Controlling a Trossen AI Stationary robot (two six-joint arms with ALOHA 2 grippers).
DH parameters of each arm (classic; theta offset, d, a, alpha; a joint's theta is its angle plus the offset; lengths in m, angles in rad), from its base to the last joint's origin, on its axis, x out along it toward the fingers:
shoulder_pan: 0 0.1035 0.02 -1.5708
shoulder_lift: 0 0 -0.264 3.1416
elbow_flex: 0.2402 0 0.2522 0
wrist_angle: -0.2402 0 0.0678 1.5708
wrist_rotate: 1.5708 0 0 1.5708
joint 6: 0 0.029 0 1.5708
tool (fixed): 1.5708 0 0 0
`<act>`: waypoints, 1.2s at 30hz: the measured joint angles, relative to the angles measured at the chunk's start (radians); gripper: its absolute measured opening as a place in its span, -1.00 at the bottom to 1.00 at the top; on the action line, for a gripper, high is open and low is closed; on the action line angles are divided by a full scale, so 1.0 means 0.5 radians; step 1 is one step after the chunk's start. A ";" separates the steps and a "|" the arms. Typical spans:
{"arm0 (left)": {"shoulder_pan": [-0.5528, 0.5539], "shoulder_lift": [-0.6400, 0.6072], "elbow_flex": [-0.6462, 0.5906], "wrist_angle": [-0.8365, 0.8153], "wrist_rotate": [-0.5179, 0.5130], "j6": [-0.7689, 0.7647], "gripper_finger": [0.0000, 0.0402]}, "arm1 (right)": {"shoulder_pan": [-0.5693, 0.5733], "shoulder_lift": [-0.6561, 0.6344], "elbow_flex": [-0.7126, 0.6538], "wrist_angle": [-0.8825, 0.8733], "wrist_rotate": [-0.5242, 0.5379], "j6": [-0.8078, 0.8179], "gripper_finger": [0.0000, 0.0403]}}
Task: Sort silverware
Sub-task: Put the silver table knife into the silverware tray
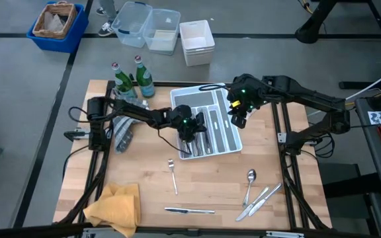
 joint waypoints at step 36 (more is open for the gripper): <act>-0.036 -0.176 0.002 0.174 -0.107 -0.933 -0.55 | -0.040 0.002 -0.029 -0.546 0.824 0.936 -0.35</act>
